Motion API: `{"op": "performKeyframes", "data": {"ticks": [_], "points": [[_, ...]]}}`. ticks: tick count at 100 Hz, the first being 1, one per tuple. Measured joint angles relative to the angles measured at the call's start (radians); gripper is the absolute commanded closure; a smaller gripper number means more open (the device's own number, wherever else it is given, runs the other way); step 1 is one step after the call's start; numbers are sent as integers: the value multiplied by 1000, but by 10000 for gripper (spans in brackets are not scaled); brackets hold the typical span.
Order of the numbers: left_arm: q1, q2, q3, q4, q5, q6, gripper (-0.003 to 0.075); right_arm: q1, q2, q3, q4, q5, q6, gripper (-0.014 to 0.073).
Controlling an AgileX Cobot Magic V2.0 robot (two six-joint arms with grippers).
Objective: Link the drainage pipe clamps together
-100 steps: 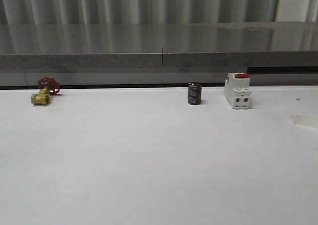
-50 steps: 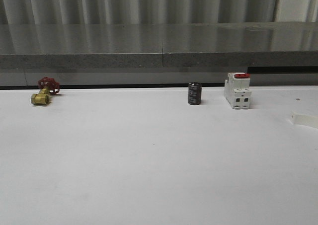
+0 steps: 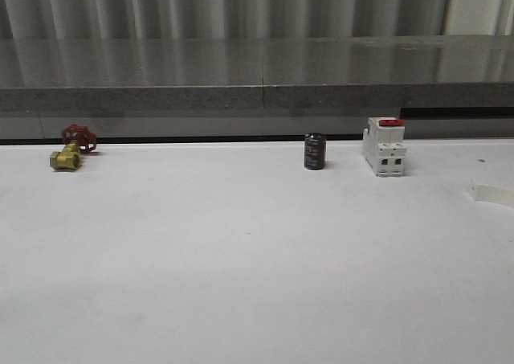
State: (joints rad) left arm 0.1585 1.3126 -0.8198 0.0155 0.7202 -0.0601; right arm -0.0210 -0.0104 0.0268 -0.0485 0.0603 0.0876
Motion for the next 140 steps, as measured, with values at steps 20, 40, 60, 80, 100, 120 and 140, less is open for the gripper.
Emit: {"op": "performKeyframes", "data": {"ticks": [20, 40, 60, 80, 100, 120, 140], "points": [[18, 231, -132, -8, 39, -1, 314, 0, 0, 0, 0, 0, 0, 609], [18, 389, -228, -29, 55, -2, 314, 0, 0, 0, 0, 0, 0, 609], [18, 507, -320, -33, 59, -2, 314, 0, 0, 0, 0, 0, 0, 609], [18, 605, -393, -35, 69, -2, 314, 0, 0, 0, 0, 0, 0, 609], [18, 629, -413, -35, 70, -4, 488, 0, 0, 0, 0, 0, 0, 609], [18, 632, -415, -35, 70, -4, 741, 0, 0, 0, 0, 0, 0, 609], [-3, 627, -415, -37, 70, -4, 741, 0, 0, 0, 0, 0, 0, 609]]}}
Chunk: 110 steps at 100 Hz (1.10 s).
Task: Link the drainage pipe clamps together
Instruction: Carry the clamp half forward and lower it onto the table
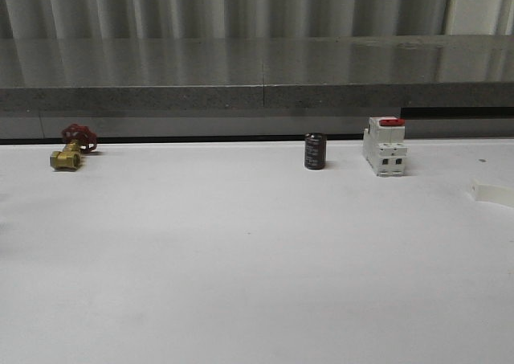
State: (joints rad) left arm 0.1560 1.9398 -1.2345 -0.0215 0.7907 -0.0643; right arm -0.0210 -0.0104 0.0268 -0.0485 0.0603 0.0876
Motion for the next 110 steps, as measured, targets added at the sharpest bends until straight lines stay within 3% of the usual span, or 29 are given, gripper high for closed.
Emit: {"op": "performKeyframes", "data": {"ticks": [28, 59, 101, 110], "points": [[-208, -50, 0, -80, -12, -2, 741, 0, 0, 0, 0, 0, 0, 609], [-463, -32, -11, -162, -123, -56, 741, 0, 0, 0, 0, 0, 0, 609], [-565, 94, -133, -237, -98, -147, 741, 0, 0, 0, 0, 0, 0, 609], [-567, 94, -134, -237, -98, -154, 711, 0, 0, 0, 0, 0, 0, 609]]}}
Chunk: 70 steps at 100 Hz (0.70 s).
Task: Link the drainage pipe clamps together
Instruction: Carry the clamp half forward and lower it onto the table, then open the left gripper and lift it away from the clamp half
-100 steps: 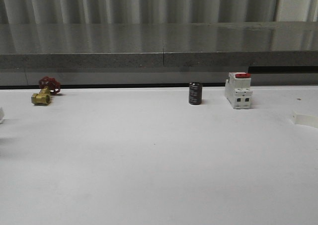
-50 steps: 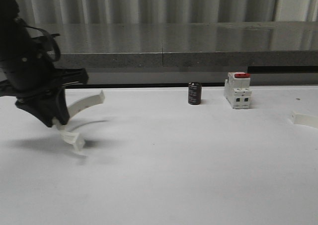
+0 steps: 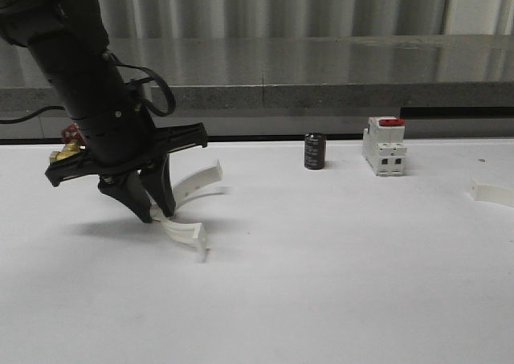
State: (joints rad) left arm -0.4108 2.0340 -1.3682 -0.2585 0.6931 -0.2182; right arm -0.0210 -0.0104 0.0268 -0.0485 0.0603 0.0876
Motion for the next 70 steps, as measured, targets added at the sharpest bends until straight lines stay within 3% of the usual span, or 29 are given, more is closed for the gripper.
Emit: {"op": "performKeyframes", "data": {"ticks": [22, 29, 56, 70], "points": [[0, 0, 0, -2, 4, -4, 427, 0, 0, 0, 0, 0, 0, 609], [0, 2, 0, -2, 6, -4, 386, 0, 0, 0, 0, 0, 0, 609], [0, -20, 0, 10, 8, -4, 398, 0, 0, 0, 0, 0, 0, 609], [0, -93, 0, 63, 38, -4, 543, 0, 0, 0, 0, 0, 0, 609]]}}
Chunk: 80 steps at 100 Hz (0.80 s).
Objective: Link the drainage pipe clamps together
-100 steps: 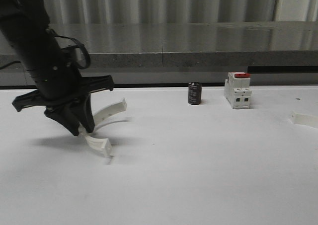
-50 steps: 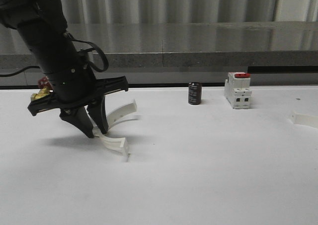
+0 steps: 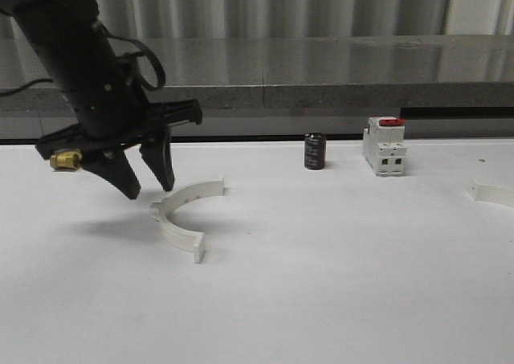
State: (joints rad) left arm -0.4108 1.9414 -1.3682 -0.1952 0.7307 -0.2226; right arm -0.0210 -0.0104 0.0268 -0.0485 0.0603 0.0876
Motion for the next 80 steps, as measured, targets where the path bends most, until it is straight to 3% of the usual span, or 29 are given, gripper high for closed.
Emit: {"op": "performKeyframes", "data": {"ticks": [14, 43, 80], "points": [[0, -78, 0, 74, 58, 0, 743, 0, 0, 0, 0, 0, 0, 609], [77, -252, 102, 144, 98, 39, 741, 0, 0, 0, 0, 0, 0, 609], [246, -625, 405, 203, 9, 69, 741, 0, 0, 0, 0, 0, 0, 609]]}}
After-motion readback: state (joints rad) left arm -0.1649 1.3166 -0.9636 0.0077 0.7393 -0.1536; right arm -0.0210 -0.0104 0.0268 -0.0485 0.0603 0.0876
